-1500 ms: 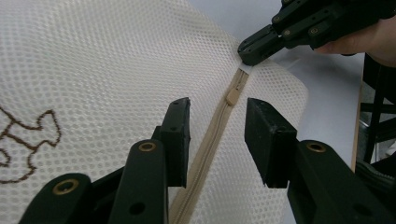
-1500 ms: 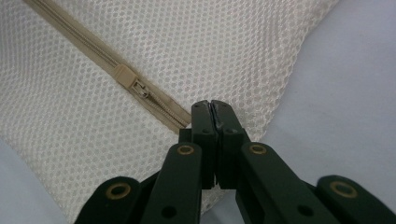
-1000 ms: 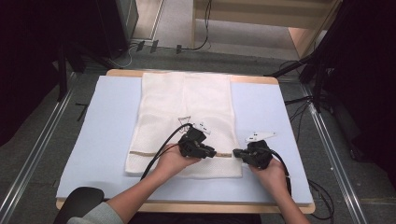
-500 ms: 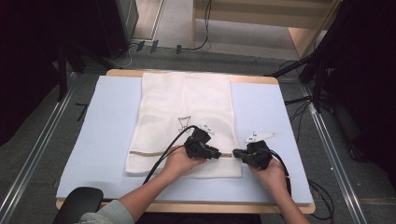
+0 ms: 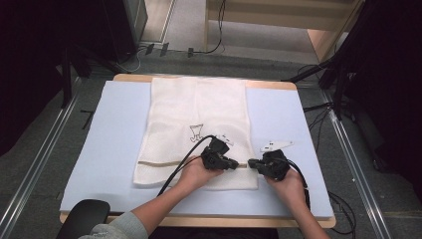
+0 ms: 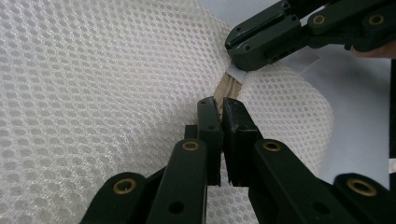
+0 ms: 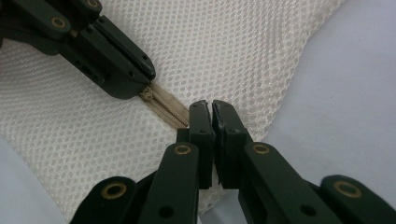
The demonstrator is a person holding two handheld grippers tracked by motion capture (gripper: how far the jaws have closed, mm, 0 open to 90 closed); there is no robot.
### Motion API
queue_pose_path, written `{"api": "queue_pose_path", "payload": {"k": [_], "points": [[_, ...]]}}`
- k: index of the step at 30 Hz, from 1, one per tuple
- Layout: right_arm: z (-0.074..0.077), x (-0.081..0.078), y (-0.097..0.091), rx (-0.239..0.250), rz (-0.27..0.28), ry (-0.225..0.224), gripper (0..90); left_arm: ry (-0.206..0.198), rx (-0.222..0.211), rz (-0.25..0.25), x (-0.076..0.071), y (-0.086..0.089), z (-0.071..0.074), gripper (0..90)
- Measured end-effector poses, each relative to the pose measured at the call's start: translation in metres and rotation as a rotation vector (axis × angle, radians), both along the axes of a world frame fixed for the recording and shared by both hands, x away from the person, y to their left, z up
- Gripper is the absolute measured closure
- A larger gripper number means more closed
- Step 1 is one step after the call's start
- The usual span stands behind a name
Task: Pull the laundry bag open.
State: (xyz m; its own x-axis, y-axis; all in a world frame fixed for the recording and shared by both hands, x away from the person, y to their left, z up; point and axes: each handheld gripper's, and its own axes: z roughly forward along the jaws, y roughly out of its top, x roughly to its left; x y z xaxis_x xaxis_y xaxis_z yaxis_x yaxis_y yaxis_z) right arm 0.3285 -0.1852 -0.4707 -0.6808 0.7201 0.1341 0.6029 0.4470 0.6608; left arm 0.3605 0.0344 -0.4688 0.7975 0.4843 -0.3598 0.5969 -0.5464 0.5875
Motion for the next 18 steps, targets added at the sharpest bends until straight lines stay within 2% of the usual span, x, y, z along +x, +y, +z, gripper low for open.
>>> {"api": "queue_pose_path", "payload": {"k": [6, 15, 18], "points": [[0.000, -0.001, 0.001, -0.014, 0.007, -0.020, 90.0, 0.046, -0.002, 0.000, 0.004, 0.004, 0.003, 88.8], [-0.001, -0.001, 0.000, -0.004, 0.005, -0.015, 90.0, 0.065, 0.008, -0.005, 0.007, 0.022, 0.010, 88.9], [-0.001, -0.001, 0.000, -0.007, 0.008, -0.022, 90.0, 0.080, -0.008, -0.002, 0.008, 0.029, 0.012, 88.8]]}}
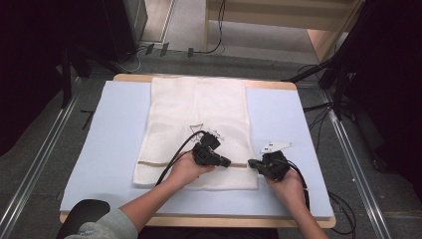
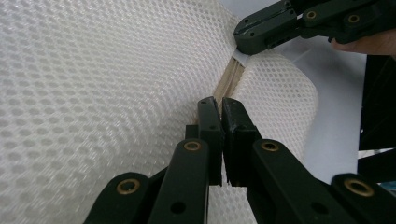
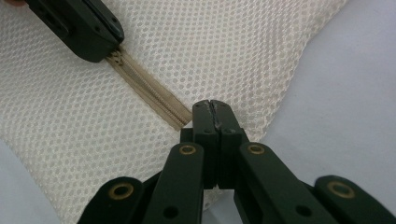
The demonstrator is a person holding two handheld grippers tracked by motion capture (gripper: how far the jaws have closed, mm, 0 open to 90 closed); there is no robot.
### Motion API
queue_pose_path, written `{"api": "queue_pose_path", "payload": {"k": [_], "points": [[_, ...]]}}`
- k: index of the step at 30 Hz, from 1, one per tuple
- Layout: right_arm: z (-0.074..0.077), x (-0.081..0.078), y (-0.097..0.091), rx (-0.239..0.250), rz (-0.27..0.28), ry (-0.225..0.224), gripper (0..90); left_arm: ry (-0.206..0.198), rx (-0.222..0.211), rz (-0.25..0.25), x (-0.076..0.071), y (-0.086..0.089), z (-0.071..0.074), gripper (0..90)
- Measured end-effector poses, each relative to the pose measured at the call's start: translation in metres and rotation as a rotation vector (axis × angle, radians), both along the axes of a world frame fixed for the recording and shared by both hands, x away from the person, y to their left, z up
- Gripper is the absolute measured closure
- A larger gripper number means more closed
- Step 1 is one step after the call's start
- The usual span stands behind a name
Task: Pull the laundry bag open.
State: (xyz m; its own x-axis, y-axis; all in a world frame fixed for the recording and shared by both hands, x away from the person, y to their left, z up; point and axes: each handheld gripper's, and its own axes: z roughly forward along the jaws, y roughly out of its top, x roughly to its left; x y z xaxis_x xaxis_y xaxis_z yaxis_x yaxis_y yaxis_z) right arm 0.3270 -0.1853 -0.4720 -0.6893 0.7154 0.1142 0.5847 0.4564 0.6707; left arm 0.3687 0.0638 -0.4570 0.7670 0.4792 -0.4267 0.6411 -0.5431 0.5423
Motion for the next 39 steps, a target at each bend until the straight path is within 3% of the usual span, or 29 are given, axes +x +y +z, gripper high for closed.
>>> {"api": "queue_pose_path", "payload": {"k": [11, 14, 25, 39], "points": [[-0.001, 0.000, -0.002, 0.020, 0.009, 0.001, 90.0, 0.004, -0.021, -0.008, 0.000, 0.011, 0.003, 88.8], [-0.002, 0.001, -0.003, 0.024, 0.012, 0.001, 90.0, 0.031, -0.035, -0.008, 0.002, 0.013, 0.003, 88.8], [-0.002, 0.001, -0.003, 0.026, 0.017, -0.001, 90.0, 0.031, 0.003, -0.027, 0.001, 0.013, 0.005, 89.0], [-0.002, 0.000, -0.002, 0.023, 0.021, -0.011, 90.0, 0.040, 0.003, -0.030, 0.001, 0.030, 0.016, 89.0]]}}
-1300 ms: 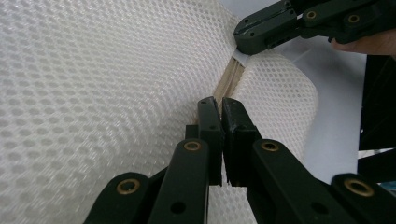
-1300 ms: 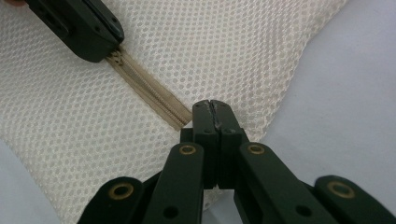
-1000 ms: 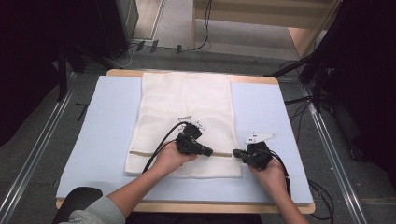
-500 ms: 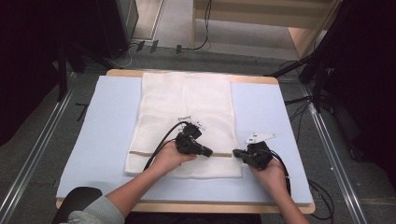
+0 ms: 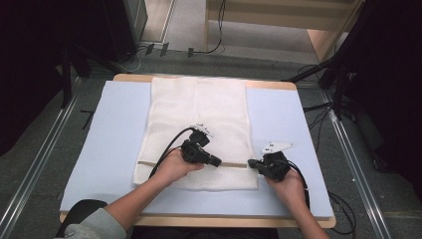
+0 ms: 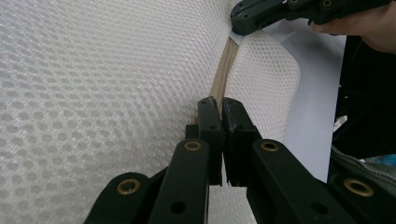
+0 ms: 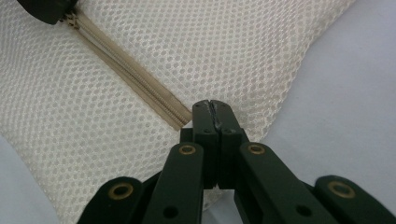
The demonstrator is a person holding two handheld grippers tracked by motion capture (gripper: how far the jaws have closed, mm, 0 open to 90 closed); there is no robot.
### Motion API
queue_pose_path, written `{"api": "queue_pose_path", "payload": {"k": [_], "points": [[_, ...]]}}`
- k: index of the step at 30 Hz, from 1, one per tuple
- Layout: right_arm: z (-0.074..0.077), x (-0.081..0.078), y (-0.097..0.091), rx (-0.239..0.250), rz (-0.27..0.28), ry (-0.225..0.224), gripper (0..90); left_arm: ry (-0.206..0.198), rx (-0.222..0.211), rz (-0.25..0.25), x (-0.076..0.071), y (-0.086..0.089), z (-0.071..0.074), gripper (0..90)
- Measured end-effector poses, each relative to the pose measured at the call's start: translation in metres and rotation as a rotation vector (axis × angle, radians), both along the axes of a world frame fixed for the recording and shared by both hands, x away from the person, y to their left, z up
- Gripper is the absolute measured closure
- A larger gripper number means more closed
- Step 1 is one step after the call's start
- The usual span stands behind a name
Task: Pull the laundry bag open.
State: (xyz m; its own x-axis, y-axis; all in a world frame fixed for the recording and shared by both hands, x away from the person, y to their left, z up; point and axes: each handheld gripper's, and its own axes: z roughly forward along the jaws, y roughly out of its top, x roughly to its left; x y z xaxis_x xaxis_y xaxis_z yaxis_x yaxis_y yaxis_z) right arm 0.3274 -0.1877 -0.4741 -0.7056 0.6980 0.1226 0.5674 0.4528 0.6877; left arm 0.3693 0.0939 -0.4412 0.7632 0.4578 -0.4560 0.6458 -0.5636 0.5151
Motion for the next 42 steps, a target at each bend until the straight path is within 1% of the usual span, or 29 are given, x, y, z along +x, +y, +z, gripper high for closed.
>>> {"api": "queue_pose_path", "payload": {"k": [1, 2, 4, 5, 6, 7, 9, 13, 17, 19, 20, 21, 22, 23, 25, 26, 27, 28, 31, 33, 34, 40, 42], "points": [[0.000, 0.000, 0.000, -0.001, 0.000, -0.001, 90.0, -0.003, 0.005, -0.001, 0.000, 0.002, 0.001, 89.0], [0.000, 0.000, 0.000, -0.001, 0.000, 0.000, 90.0, 0.002, 0.003, 0.002, 0.000, 0.003, 0.002, 89.0], [0.000, 0.000, 0.000, 0.000, -0.001, 0.000, 90.0, -0.006, 0.013, -0.001, -0.001, 0.008, 0.003, 88.9], [0.000, 0.000, 0.000, 0.000, -0.001, 0.001, 90.0, -0.001, 0.005, 0.005, -0.001, 0.010, 0.004, 89.0], [0.000, 0.000, 0.000, 0.002, 0.000, 0.001, 90.0, 0.000, 0.006, 0.004, -0.001, 0.012, 0.004, 88.9], [0.000, 0.000, 0.000, 0.001, -0.001, 0.002, 90.0, 0.004, -0.004, 0.008, -0.001, 0.013, 0.005, 89.0], [0.000, 0.000, 0.001, -0.002, -0.003, 0.003, 90.0, 0.000, 0.001, 0.008, -0.001, 0.013, 0.005, 88.9], [0.000, 0.000, 0.001, -0.005, -0.002, 0.002, 90.0, 0.020, -0.001, 0.008, 0.001, 0.017, 0.003, 89.0], [0.000, 0.000, 0.001, -0.003, 0.000, 0.002, 90.0, 0.017, 0.000, 0.006, 0.000, 0.017, 0.004, 89.0], [0.000, 0.000, 0.001, -0.003, -0.001, 0.003, 90.0, 0.010, 0.014, 0.012, 0.001, 0.019, 0.004, 89.0], [0.000, 0.000, 0.001, -0.003, 0.000, 0.004, 90.0, 0.023, 0.010, 0.012, 0.001, 0.020, 0.004, 89.0], [0.000, 0.000, 0.001, -0.002, 0.000, 0.004, 90.0, 0.016, 0.015, 0.018, 0.002, 0.023, 0.004, 89.0], [0.000, 0.000, 0.001, -0.002, 0.000, 0.004, 90.0, 0.023, 0.006, 0.021, 0.002, 0.025, 0.005, 89.0], [0.000, 0.000, 0.001, -0.003, -0.001, 0.004, 90.0, 0.024, 0.008, 0.021, 0.002, 0.028, 0.005, 89.0], [0.000, 0.000, 0.001, -0.003, 0.002, 0.003, 90.0, 0.024, 0.003, 0.024, 0.000, 0.030, 0.007, 89.0], [0.000, 0.000, 0.001, -0.002, 0.003, 0.003, 90.0, 0.018, 0.010, 0.017, 0.000, 0.032, 0.008, 89.0], [0.000, 0.000, 0.001, -0.003, 0.002, 0.003, 90.0, 0.018, 0.006, 0.024, 0.000, 0.034, 0.008, 89.0], [0.000, 0.000, 0.001, -0.004, 0.001, 0.002, 90.0, 0.022, 0.010, 0.022, 0.000, 0.036, 0.008, 89.0], [0.000, 0.000, 0.000, -0.003, 0.001, 0.004, 90.0, 0.032, 0.010, 0.043, 0.001, 0.045, 0.007, 89.0], [0.000, 0.000, 0.000, -0.002, 0.000, 0.005, 90.0, 0.041, 0.004, 0.045, 0.000, 0.050, 0.007, 89.0], [0.000, 0.000, 0.000, -0.001, 0.000, 0.005, 90.0, 0.033, 0.008, 0.046, -0.001, 0.052, 0.007, 89.0], [0.001, 0.001, 0.001, -0.007, 0.004, 0.004, 90.0, 0.038, -0.010, 0.075, 0.000, 0.066, 0.011, 89.0], [0.001, 0.001, 0.001, -0.004, 0.004, 0.009, 90.0, 0.053, -0.025, 0.077, -0.001, 0.072, 0.011, 89.0]]}}
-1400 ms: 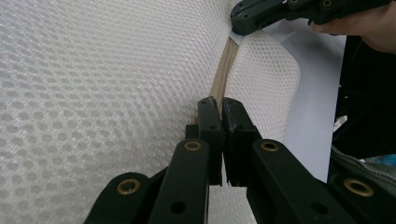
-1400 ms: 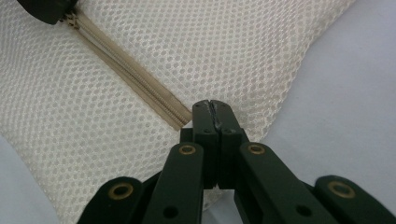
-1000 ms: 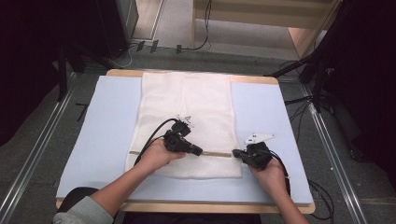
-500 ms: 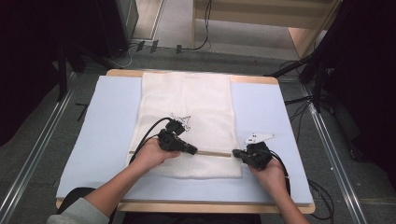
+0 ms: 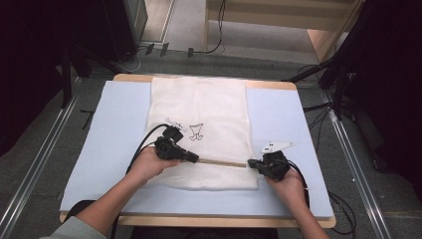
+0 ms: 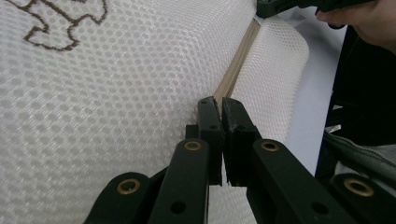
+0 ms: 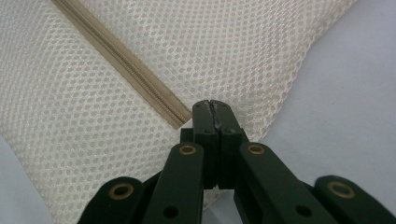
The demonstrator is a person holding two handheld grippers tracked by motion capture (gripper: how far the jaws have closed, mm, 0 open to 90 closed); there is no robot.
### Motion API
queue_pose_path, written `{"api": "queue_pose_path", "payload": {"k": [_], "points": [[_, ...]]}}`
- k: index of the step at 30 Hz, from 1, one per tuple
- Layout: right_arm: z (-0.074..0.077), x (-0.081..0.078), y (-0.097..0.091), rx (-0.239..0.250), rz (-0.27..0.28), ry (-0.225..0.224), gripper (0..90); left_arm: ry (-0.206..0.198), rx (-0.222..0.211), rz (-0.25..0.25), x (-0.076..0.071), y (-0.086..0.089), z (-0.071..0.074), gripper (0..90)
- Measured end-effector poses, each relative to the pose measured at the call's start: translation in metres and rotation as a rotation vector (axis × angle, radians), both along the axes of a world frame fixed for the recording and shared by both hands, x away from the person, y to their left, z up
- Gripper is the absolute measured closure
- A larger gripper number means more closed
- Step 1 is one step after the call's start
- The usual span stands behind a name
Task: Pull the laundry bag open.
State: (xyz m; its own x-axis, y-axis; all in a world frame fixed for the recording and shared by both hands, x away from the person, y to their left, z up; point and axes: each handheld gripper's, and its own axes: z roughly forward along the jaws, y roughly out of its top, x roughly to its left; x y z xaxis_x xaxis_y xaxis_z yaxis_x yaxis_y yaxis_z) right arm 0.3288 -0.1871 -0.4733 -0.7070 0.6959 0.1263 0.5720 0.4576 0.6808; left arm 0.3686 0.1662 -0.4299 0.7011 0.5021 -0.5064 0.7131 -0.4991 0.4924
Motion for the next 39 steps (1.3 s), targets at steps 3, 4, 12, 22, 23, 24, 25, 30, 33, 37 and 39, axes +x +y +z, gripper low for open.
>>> {"api": "queue_pose_path", "payload": {"k": [3, 4, 12, 22, 23, 24, 25, 30, 33, 37, 39], "points": [[0.000, 0.000, 0.000, 0.001, 0.000, 0.001, 90.0, 0.000, -0.003, 0.000, -0.002, 0.004, -0.001, 88.9], [0.000, 0.000, 0.000, 0.002, 0.000, 0.002, 90.0, -0.001, -0.006, 0.000, -0.002, 0.004, 0.000, 88.9], [0.000, 0.001, -0.001, 0.005, 0.004, 0.001, 90.0, -0.006, -0.006, -0.002, -0.002, 0.004, 0.000, 88.9], [-0.001, 0.001, -0.001, 0.010, 0.007, 0.004, 90.0, -0.005, -0.010, 0.014, -0.002, 0.011, 0.002, 88.9], [-0.001, 0.001, -0.002, 0.011, 0.008, 0.006, 90.0, -0.008, -0.003, 0.010, -0.002, 0.012, 0.003, 88.9], [-0.001, 0.001, -0.002, 0.011, 0.008, 0.006, 90.0, -0.004, -0.006, 0.010, -0.002, 0.013, 0.003, 88.9], [-0.001, 0.001, -0.002, 0.010, 0.008, 0.006, 90.0, -0.005, -0.004, 0.007, -0.002, 0.013, 0.003, 88.9], [0.000, 0.001, -0.002, 0.009, 0.011, 0.008, 90.0, -0.011, 0.006, 0.015, -0.003, 0.013, 0.003, 88.9], [-0.001, 0.001, -0.002, 0.012, 0.009, 0.005, 90.0, -0.015, 0.008, 0.020, -0.003, 0.016, 0.003, 88.9], [-0.001, 0.001, -0.002, 0.015, 0.016, 0.006, 90.0, -0.008, 0.003, 0.031, -0.004, 0.024, 0.003, 88.9], [-0.001, 0.001, -0.002, 0.014, 0.019, 0.004, 90.0, -0.006, 0.002, 0.041, -0.004, 0.029, 0.003, 88.9]]}}
